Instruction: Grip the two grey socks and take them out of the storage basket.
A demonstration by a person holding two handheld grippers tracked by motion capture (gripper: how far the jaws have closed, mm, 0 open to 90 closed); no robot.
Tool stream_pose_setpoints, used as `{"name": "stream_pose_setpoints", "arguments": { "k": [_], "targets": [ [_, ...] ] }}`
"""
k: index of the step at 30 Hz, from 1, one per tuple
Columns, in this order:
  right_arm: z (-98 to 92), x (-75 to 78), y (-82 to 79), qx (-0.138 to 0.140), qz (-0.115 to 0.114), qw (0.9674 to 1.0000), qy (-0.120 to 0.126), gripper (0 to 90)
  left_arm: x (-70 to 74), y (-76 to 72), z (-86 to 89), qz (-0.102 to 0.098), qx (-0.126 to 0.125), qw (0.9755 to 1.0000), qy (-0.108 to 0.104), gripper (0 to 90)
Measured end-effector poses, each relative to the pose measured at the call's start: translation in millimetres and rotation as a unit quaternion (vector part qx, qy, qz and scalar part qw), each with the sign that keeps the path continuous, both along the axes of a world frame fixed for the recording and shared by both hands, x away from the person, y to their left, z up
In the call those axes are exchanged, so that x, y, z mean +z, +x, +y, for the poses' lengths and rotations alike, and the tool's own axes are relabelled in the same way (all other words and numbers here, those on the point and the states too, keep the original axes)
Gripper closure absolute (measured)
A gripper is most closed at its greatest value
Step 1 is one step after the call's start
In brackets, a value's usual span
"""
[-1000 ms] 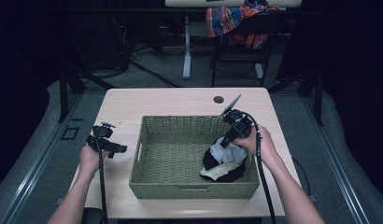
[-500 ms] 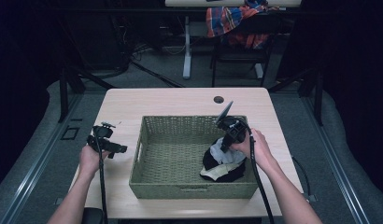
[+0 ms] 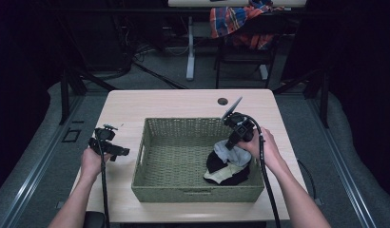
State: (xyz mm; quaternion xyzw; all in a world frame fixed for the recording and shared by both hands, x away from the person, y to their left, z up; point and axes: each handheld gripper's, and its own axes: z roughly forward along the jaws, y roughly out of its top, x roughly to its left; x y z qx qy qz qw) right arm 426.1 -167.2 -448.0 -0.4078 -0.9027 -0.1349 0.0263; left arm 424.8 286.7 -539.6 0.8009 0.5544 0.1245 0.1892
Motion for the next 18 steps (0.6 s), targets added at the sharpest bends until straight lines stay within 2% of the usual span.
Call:
{"name": "stream_pose_setpoints", "arguments": {
  "k": [1, 2, 4, 6, 7, 13, 16, 18],
  "targets": [
    [-0.6, 3.1, 0.0, 0.007, -0.001, 1.0, -0.004, 83.3, -0.1, -0.1, -0.2, 0.0, 0.001, 1.0, -0.001, 0.1],
    [0.3, 2.3, -1.7, -0.004, -0.009, 0.9999, 0.01, 83.2, 0.0, -0.1, -0.2, 0.0, 0.001, 1.0, -0.001, 0.1],
    [-0.5, 6.9, -1.4, 0.005, -0.004, 1.0, 0.005, 83.2, 0.1, -0.1, 0.0, 0.0, 0.0, 1.0, 0.0, 0.1],
    [-1.4, 9.9, -1.4, 0.01, -0.009, 0.9999, 0.001, 83.2, 0.0, -0.1, 0.1, 0.0, 0.001, 1.0, 0.0, 0.1],
    [-1.8, 12.3, -2.5, 0.003, -0.015, 0.9998, 0.012, 83.2, -0.1, 0.0, 0.1, 0.0, 0.001, 1.0, 0.0, 0.1],
    [-6.1, 21.0, -2.3, 0.004, -0.023, 0.9996, 0.014, 83.3, -0.2, 0.0, -0.1, 0.001, 0.001, 1.0, 0.001, 0.1],
    [-9.5, 25.4, -2.9, -0.003, -0.032, 0.9991, 0.028, 83.3, -0.1, -0.1, -0.2, 0.001, 0.001, 1.0, 0.001, 0.1],
    [-12.3, 29.5, -2.9, -0.003, -0.037, 0.999, 0.024, 83.4, -0.2, 0.0, -0.1, 0.001, 0.002, 1.0, 0.001, 0.1]
  ]
}}
